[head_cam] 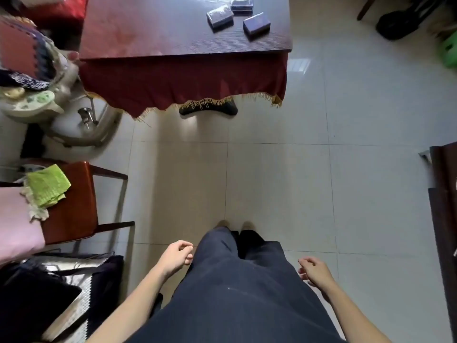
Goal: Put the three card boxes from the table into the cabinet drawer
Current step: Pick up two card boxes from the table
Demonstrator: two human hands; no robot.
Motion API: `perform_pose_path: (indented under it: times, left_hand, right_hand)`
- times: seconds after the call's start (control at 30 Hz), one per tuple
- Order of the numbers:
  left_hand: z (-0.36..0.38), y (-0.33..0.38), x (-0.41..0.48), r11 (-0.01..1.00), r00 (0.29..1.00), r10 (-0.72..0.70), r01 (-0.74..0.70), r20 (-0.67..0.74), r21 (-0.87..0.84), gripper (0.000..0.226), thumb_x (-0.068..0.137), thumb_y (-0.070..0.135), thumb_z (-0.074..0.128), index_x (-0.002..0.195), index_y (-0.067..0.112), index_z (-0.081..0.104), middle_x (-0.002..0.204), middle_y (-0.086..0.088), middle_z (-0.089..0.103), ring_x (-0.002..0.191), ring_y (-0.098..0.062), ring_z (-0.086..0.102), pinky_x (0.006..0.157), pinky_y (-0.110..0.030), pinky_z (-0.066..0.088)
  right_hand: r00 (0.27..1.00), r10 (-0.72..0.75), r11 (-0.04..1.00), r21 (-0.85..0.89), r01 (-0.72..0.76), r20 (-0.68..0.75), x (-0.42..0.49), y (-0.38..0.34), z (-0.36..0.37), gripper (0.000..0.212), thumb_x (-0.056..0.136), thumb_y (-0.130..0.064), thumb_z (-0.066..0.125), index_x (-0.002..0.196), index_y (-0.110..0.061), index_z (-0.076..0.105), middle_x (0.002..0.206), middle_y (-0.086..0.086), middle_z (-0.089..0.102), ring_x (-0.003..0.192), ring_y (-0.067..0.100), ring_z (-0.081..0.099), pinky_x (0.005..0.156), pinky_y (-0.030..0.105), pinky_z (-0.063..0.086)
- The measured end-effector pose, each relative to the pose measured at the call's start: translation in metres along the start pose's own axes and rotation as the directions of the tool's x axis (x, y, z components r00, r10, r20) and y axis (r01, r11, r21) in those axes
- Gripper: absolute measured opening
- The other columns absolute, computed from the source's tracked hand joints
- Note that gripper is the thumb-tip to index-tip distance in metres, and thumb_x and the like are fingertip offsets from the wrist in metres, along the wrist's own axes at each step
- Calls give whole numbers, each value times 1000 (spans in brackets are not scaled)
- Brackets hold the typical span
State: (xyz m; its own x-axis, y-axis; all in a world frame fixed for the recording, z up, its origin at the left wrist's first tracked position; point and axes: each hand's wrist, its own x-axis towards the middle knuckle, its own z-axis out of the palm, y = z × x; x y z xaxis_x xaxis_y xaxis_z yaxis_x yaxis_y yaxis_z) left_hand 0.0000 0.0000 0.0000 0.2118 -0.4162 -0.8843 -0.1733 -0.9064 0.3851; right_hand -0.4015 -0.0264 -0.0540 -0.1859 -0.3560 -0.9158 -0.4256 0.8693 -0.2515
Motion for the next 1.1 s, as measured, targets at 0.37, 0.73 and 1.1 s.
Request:
perform_pose_path:
  times: [0.37, 0.73, 1.1]
  left_hand:
    - [-62, 31, 35, 976, 986, -153, 161, -66, 144, 21, 96, 15, 53, 104, 3, 67, 102, -12, 71, 82, -20, 57, 66, -25, 43]
    - [-157, 240, 148, 989, 999, 32, -36, 25, 141, 10, 96, 6, 50, 93, 6, 59, 66, -5, 56, 49, -15, 46, 45, -19, 37]
    - [-179, 409, 234, 996, 996, 93, -92, -15, 21, 12, 98, 10, 49, 103, 5, 60, 76, -8, 59, 49, -10, 47, 41, -16, 37]
  right_hand:
    - [965, -261, 965, -51, 259, -37, 35, -233, -5, 14, 97, -26, 58, 99, -16, 68, 85, 10, 70, 64, 18, 62, 60, 28, 44]
    - [981, -125, 992, -9, 125, -147, 55, -314, 0, 13, 95, -17, 64, 94, -9, 74, 86, 11, 74, 80, 29, 67, 75, 37, 50]
    - [992, 43, 999, -9, -44, -118, 124, -408, -42, 22, 95, -7, 64, 74, -6, 70, 84, 10, 68, 79, 18, 54, 69, 33, 41]
